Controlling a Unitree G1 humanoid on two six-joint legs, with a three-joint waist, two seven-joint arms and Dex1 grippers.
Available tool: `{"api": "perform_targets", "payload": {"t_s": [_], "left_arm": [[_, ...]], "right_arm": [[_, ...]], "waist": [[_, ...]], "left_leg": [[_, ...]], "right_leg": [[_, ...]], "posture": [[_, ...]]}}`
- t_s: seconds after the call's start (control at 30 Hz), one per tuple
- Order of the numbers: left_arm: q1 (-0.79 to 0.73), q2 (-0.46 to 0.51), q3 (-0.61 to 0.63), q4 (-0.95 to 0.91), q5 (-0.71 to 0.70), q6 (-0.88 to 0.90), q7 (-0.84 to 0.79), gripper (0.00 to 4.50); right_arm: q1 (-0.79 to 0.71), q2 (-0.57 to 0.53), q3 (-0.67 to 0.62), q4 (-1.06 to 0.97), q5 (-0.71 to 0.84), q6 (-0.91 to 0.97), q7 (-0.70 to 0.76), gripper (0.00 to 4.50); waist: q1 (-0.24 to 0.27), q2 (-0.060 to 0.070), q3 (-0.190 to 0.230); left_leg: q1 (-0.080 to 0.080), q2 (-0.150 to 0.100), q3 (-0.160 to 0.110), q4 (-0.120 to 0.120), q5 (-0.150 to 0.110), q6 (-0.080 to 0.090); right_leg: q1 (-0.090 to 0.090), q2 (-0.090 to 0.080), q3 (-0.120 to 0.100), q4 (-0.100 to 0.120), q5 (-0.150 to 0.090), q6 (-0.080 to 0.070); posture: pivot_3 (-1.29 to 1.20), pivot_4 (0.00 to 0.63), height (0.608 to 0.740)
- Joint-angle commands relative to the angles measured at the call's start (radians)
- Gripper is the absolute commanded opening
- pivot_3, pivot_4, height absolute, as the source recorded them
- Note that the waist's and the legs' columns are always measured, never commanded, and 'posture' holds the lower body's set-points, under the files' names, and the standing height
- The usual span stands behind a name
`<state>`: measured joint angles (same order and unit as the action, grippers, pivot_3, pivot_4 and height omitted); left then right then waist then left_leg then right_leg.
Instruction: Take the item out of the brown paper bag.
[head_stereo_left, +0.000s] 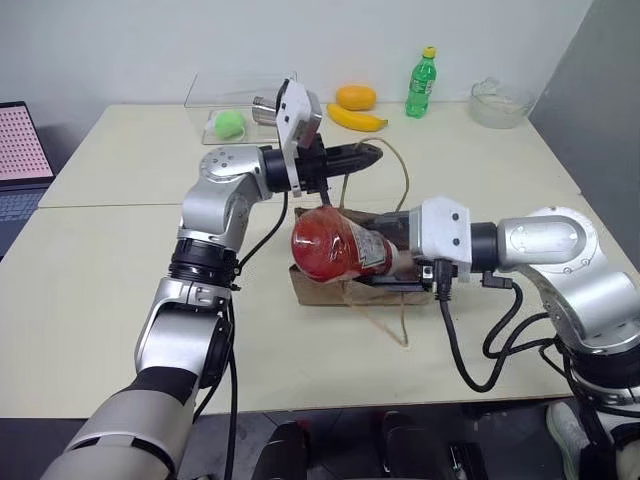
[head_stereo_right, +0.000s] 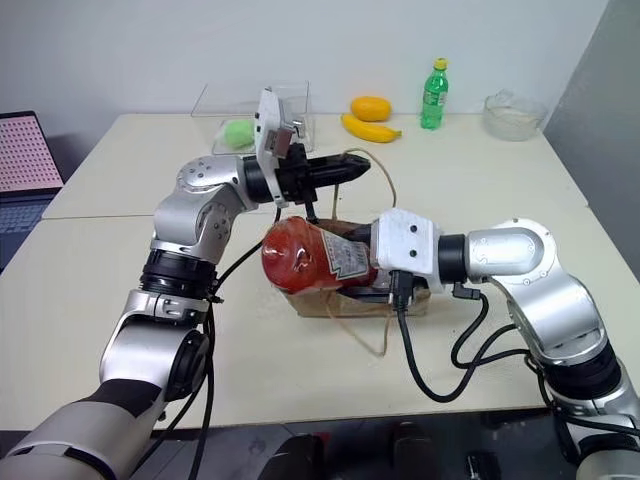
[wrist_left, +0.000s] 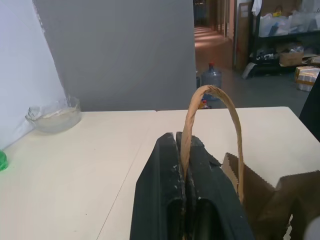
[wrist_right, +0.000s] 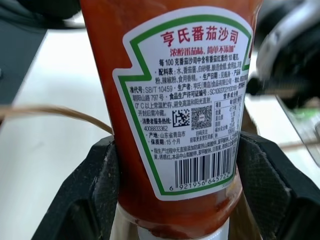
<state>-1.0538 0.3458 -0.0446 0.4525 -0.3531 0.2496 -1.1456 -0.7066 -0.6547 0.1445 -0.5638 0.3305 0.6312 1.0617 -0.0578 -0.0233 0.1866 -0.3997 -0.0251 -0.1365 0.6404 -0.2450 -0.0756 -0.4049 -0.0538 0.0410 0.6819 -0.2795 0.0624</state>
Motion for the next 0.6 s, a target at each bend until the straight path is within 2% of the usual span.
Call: {"api": "perform_targets", "payload": {"t_s": [0.03, 0.17, 0.27, 0.33, 0.43, 0.53, 0.6], "left_arm": [[-0.031, -0.004, 0.006, -0.011, 0.003, -0.023, 0.001, 0.00], [-0.017, -0.007, 0.003, -0.022, 0.007, -0.022, 0.001, 0.00], [-0.015, -0.008, 0.004, -0.025, 0.008, -0.019, 0.003, 0.00], [-0.011, -0.005, 0.007, -0.029, 0.007, -0.018, 0.002, 0.00], [-0.005, 0.001, 0.012, -0.037, 0.004, -0.011, 0.003, 0.00], [-0.001, 0.001, 0.017, -0.046, -0.003, 0.001, 0.010, 0.00], [-0.001, -0.004, 0.015, -0.047, -0.002, 0.001, 0.014, 0.00]], "right_arm": [[-0.082, 0.029, -0.122, -0.042, 0.114, 0.056, -0.069, 3.01], [-0.133, 0.104, -0.272, -0.005, 0.231, 0.129, -0.216, 3.01], [-0.146, 0.110, -0.362, 0.025, 0.248, 0.131, -0.313, 3.01], [-0.125, 0.040, -0.419, 0.066, 0.188, 0.091, -0.348, 3.01], [-0.017, -0.120, -0.418, 0.135, 0.045, -0.011, -0.330, 3.01], [0.102, -0.250, -0.331, 0.258, -0.127, -0.150, -0.329, 3.01], [0.143, -0.292, -0.246, 0.358, -0.237, -0.231, -0.343, 3.01]], "waist": [[0.001, 0.000, 0.000], [0.002, 0.000, 0.000], [0.004, 0.000, 0.000], [0.004, 0.000, 0.000], [0.014, 0.000, 0.000], [0.016, 0.000, 0.000], [0.012, 0.000, 0.000]], "left_leg": [[0.000, 0.000, 0.000, 0.000, 0.000, 0.000], [0.000, 0.000, 0.000, 0.000, 0.000, 0.000], [0.000, 0.000, 0.000, 0.000, 0.000, 0.000], [0.000, -0.001, 0.000, 0.000, 0.000, 0.000], [-0.001, -0.002, 0.000, 0.000, 0.000, 0.000], [-0.001, -0.002, 0.002, 0.000, -0.001, 0.001], [-0.001, -0.002, 0.002, 0.001, -0.001, 0.001]], "right_leg": [[0.000, 0.000, 0.000, 0.000, 0.000, 0.000], [0.000, 0.000, 0.000, 0.000, 0.000, 0.000], [0.000, 0.000, 0.000, 0.000, 0.000, 0.000], [0.000, 0.000, 0.000, 0.000, 0.000, 0.000], [0.000, -0.001, 0.000, 0.000, 0.000, 0.000], [0.000, -0.001, 0.001, -0.001, 0.000, 0.000], [0.000, -0.001, 0.001, 0.000, 0.000, 0.000]], "posture": [[0.00, 0.150, 0.740], [0.00, 0.150, 0.740], [0.00, 0.150, 0.740], [0.00, 0.150, 0.740], [0.00, 0.150, 0.740], [0.00, 0.150, 0.740], [0.00, 0.150, 0.740]]}}
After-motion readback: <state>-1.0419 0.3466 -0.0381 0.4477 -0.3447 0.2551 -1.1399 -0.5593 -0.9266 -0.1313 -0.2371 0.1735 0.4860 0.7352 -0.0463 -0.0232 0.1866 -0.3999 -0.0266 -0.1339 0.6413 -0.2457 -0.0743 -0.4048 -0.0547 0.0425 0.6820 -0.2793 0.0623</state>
